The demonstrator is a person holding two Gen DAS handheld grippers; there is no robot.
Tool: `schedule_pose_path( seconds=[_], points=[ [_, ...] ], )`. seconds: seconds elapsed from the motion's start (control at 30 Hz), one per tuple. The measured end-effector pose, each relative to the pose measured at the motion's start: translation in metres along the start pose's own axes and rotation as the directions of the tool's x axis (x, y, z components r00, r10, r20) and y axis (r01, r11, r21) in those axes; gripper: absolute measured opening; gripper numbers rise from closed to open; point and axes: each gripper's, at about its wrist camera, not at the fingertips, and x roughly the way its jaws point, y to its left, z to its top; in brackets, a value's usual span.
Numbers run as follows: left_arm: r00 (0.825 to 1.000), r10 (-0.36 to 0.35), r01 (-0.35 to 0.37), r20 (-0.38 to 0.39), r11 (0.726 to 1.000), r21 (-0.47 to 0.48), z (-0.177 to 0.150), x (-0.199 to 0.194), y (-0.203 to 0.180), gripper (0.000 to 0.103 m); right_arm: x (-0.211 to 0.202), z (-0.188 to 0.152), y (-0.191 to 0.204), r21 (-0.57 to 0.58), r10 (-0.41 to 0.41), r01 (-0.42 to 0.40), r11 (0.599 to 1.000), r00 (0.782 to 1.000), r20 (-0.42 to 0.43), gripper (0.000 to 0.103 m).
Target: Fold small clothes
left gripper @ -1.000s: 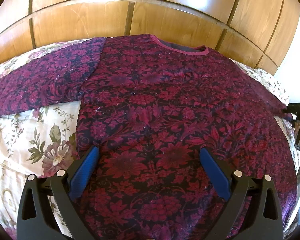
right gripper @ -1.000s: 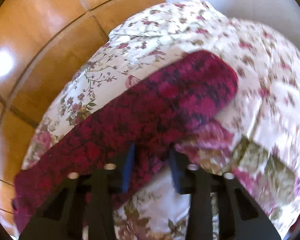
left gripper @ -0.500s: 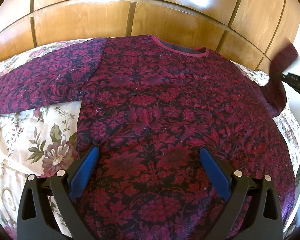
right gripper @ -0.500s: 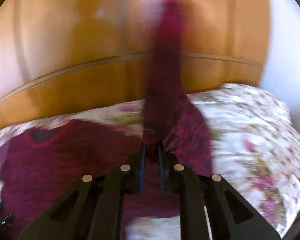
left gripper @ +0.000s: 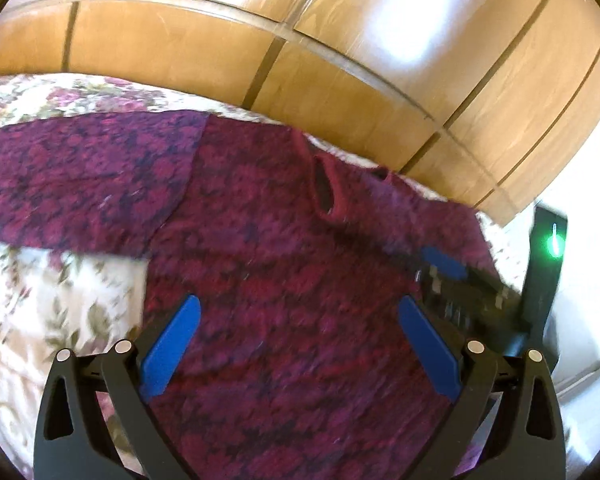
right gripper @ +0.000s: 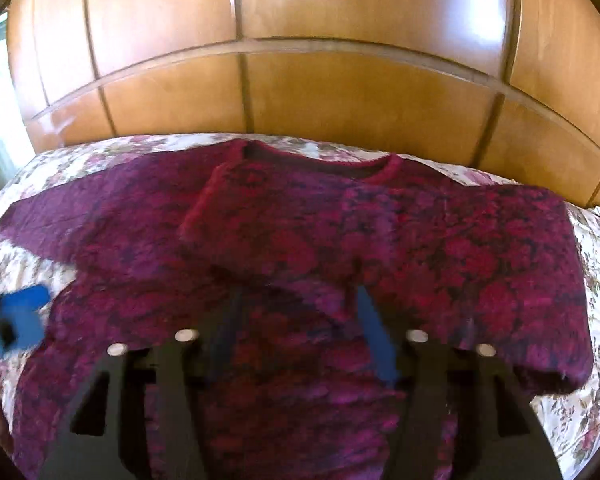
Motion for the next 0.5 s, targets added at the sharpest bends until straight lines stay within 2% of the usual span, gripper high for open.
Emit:
schedule_pose_path(
  seconds=[0.07,0.1,0.23,0.4,0.47,0.5],
  points=[
    [1.000,-0.015,0.015,-0.007,1.000,-0.020,0.013,0.011,0.000,0.098,-0.014,-0.004,-0.003,0.005,0.018,-0.018,1.000,1.000,0.015,0.063],
    [1.000,-0.018,0.018,-0.010,1.000,-0.025,0.016,0.015,-0.001,0.097,-0.022,-0.008,-0.002,0.007,0.018,-0.018,1.000,1.000,0.022,0.068],
    [0.999,-0.030,0.028,-0.038,0.999,-0.043,0.037,0.042,-0.005,0.083,-0.056,-0.025,-0.026,0.074,0.018,-0.022,0.997,0.999,0.048,0.069],
    [0.996,-0.019,0.015,-0.085,0.999,-0.043,0.059,0.085,-0.019,0.082,-0.091,-0.054,-0.081,0.233,-0.028,0.016,0.972,0.998,0.048,0.072],
    [0.995,-0.017,0.014,-0.101,0.999,-0.033,0.064,0.100,-0.026,0.063,-0.099,-0.062,-0.104,0.301,-0.040,0.023,0.953,0.998,0.050,0.072],
    [0.992,-0.019,0.016,-0.124,1.000,-0.021,0.066,0.109,-0.029,0.036,-0.103,-0.066,-0.117,0.342,-0.045,0.024,0.939,0.998,0.053,0.072]
  ],
)
